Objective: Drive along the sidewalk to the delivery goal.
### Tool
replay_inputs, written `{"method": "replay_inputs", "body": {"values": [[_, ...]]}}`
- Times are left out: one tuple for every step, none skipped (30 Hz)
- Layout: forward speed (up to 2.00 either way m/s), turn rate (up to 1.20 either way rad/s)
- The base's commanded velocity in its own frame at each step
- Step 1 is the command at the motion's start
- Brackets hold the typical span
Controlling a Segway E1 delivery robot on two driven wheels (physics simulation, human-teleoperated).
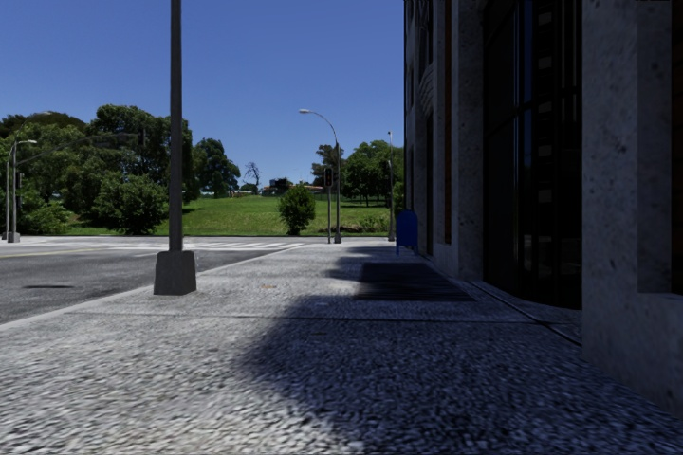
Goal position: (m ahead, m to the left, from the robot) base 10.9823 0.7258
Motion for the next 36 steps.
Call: {"method": "replay_inputs", "body": {"values": [[1.8,0.0],[1.8,0.0],[1.8,0.0],[1.8,0.0],[1.8,0.0],[1.79,0.21],[1.79,0.26],[1.79,0.28],[1.79,0.28],[1.79,0.28],[1.79,0.28],[1.79,0.28],[1.79,0.28],[1.79,0.28],[1.79,0.28],[1.79,0.28],[1.79,0.28],[1.79,0.28],[1.79,0.28],[1.8,0.28],[1.8,0.28],[1.88,0.28],[2.0,0.28],[2.0,0.28],[2.0,0.28],[2.0,0.28],[2.0,0.28],[2.0,0.27],[2.0,0.2],[2.0,0.2],[2.0,0.04],[2.0,0.0],[2.0,0.0],[2.0,0.0],[2.0,0.0],[2.0,0.0]]}}
